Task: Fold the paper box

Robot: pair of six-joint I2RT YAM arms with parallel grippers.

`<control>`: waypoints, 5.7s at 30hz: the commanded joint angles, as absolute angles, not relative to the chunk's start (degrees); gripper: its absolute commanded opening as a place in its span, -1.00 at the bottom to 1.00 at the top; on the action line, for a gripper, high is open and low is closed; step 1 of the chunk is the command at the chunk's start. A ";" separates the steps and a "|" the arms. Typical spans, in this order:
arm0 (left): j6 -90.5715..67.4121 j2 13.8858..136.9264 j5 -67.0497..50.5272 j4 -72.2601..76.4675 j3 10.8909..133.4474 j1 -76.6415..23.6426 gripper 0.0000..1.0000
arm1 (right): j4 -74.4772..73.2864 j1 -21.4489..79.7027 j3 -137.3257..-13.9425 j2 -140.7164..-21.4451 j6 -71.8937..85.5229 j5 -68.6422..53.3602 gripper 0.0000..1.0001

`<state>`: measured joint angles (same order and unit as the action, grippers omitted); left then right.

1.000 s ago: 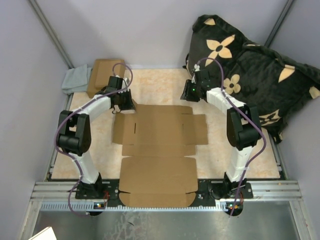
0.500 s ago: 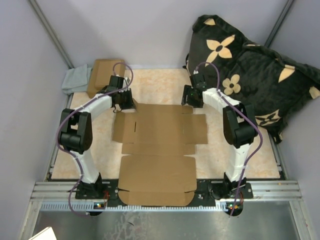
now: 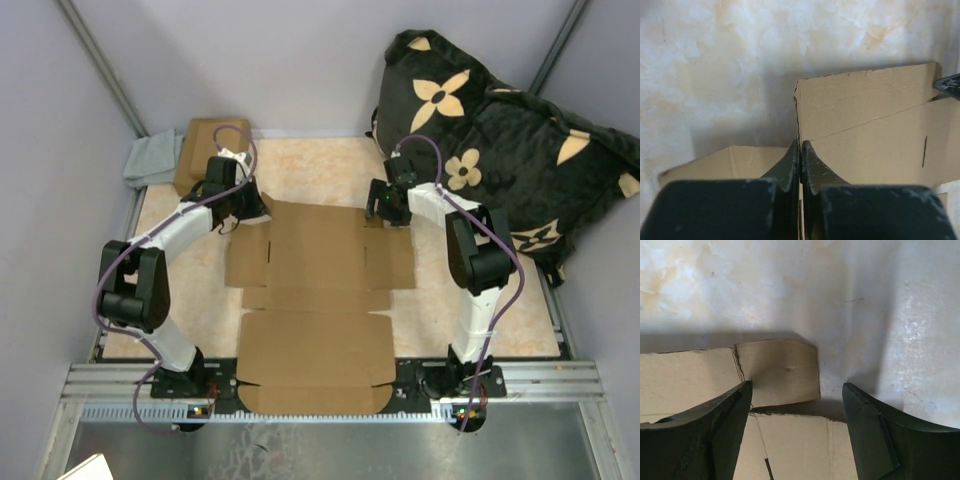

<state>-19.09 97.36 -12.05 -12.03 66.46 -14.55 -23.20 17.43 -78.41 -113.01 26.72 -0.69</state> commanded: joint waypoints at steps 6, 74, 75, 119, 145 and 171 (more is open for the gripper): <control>-19.24 92.09 -12.36 -6.53 64.04 -14.94 -1.00 | -15.49 16.88 -75.99 -109.33 26.31 -6.62 0.47; -20.93 117.34 -14.76 -14.75 86.95 -14.94 -0.41 | -22.45 19.33 -99.71 -123.03 16.13 -8.18 0.04; -21.00 117.45 -14.87 -14.57 87.05 -14.94 -0.38 | -22.31 19.38 -99.85 -123.12 16.16 -8.36 0.05; -25.56 131.37 -18.35 -18.29 98.25 -16.08 -0.08 | -23.03 21.27 -103.87 -131.48 17.71 -13.33 0.09; -27.19 86.83 -16.02 -20.80 62.81 -10.88 0.59 | -26.00 20.08 -71.19 -86.29 24.02 -3.07 0.54; -28.41 83.02 -18.97 -16.94 44.17 -10.15 0.48 | -16.72 19.70 -41.67 -76.71 27.61 -7.79 0.55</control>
